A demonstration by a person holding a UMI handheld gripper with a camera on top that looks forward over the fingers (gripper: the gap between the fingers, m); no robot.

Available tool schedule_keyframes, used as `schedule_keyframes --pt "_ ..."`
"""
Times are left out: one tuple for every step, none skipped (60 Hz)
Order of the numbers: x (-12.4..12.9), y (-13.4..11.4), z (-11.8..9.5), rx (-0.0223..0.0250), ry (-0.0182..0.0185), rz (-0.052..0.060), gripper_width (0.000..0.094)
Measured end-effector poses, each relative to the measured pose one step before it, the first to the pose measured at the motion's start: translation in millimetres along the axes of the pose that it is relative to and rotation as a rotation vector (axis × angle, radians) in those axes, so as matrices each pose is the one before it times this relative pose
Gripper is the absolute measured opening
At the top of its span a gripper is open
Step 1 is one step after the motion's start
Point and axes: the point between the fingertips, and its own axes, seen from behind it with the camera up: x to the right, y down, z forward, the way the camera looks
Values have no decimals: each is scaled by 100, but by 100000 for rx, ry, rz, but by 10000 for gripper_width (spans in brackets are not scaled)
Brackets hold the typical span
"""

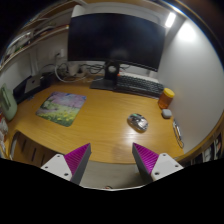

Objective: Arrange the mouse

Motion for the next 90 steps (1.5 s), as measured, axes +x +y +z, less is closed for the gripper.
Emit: schedule_keyframes --pt "557 116 145 -76 839 675 864" --pt "605 131 -10 -107 866 685 864" --pt "583 118 15 -71 780 638 864" --pt "559 102 46 -57 712 611 863" --pt "573 108 62 -53 682 540 863" --pt "542 107 45 -84 626 496 862" --pt "511 130 58 -58 615 520 864" --pt "453 95 110 -53 702 570 862" --pt "500 132 20 79 557 467 863" --pt "436 67 29 64 490 509 864" --pt "442 65 61 110 346 419 864" --pt "413 59 62 100 332 324 863" --pt "377 58 74 118 309 353 866" --pt "354 40 79 175 337 285 863" --pt "344 44 87 208 271 164 863" --pt "234 57 114 280 409 151 863" --pt "288 37 106 184 215 42 863" --pt "261 16 91 253 162 17 865" --pt "249 23 104 309 109 4 865" --pt "229 11 130 282 108 45 865" --pt "187 8 113 263 58 -23 865" --pt "139 12 133 238 -16 -66 864" --pt "148 16 155 267 -87 -116 865" --pt "120 -19 164 301 -123 -136 862" --pt "94 -11 186 368 -150 -100 863" --pt "102 -46 195 410 -118 -150 862" --pt "91 -39 196 489 -168 -192 863" --pt "70 -49 285 718 -139 -237 861" --pt "63 -75 223 536 -69 -255 861" --pt "97 -107 239 488 -46 -242 860" --pt "113 -116 271 528 -21 -206 860" --pt "70 -109 303 554 -1 -193 862" --pt "153 -114 316 621 -131 -149 862" --pt "42 -121 355 515 -11 -130 862" --pt "53 -129 330 558 -60 -54 862" --pt "59 -147 314 603 -108 -39 861" --pt "50 -150 350 617 -111 -63 861" --pt "63 -160 356 609 -186 -58 862" --pt "71 -152 367 568 -204 -135 862" --pt "134 -205 375 516 -305 -54 863" --pt "73 -149 402 530 -191 -31 863" --pt "78 -143 401 553 -236 -44 862" --pt "61 -159 354 503 -91 -14 863" --pt "94 -176 374 464 -107 -13 864" --pt "89 -175 386 410 -124 -26 864" --pt "98 -137 400 392 -133 -13 865" --pt "78 -120 401 251 -187 -29 864" --pt "141 -75 463 162 -272 -145 863" --pt "65 -74 410 -139 -308 -119 863" --pt "73 -64 398 -181 -226 -104 864" --pt "73 -25 424 -206 -200 -31 864" --pt "75 -9 441 -246 -177 -1 864" --pt "94 -16 439 -258 -194 -1 862" --pt "75 -37 430 -126 -176 55 861" --pt "71 -52 429 -31 -217 34 863" --pt "55 -42 433 120 -275 60 862" --pt "139 -62 402 -211 -258 49 862" --pt "83 -55 388 -211 -174 66 865" --pt "90 -19 414 -256 -166 58 865" --pt "83 -17 405 -279 -142 71 863" --pt "81 -47 419 -213 -203 76 862" --pt "46 -23 416 -78 -214 148 863" --pt "104 -51 401 -228 -336 76 862" --pt "73 -24 384 -270 -190 71 861" --pt "74 -27 359 -307 -131 88 862" --pt "95 -40 357 -236 -167 131 862" --pt "96 -63 359 -204 -127 154 862" --pt "97 -61 358 -192 -181 114 862" --pt "81 -67 353 -183 -195 152 863" --pt "82 -77 339 -216 -140 114 865" --pt "-79 -89 342 86 -802 227 870" --pt "44 -90 286 -165 -258 299 869" --pt "97 -59 292 -296 -138 174 866" --pt "64 -102 253 -141 -240 298 864" --pt "74 -123 265 -1 -222 287 864" --pt "50 -120 233 -3 37 395 865" --pt "101 -153 220 28 17 181 865" --pt "137 -128 251 53 -56 106 868" --pt "107 -110 180 -45 -14 80 868" --pt "67 -171 189 249 -87 275 870" --pt "64 -144 185 99 -119 279 869" --pt "50 -112 176 -3 -186 277 869" --pt "26 -113 163 75 -183 291 871" --pt "-100 -150 148 223 -759 308 877" --pt "34 -44 175 -207 -200 99 874" --pt "17 -134 210 -13 -166 165 870" --pt "68 -124 65 271 -352 -17 871" --pt "66 -62 125 -37 69 -51 868" --pt "26 -77 99 59 -69 38 866" --pt "3 -78 78 61 -56 128 861"
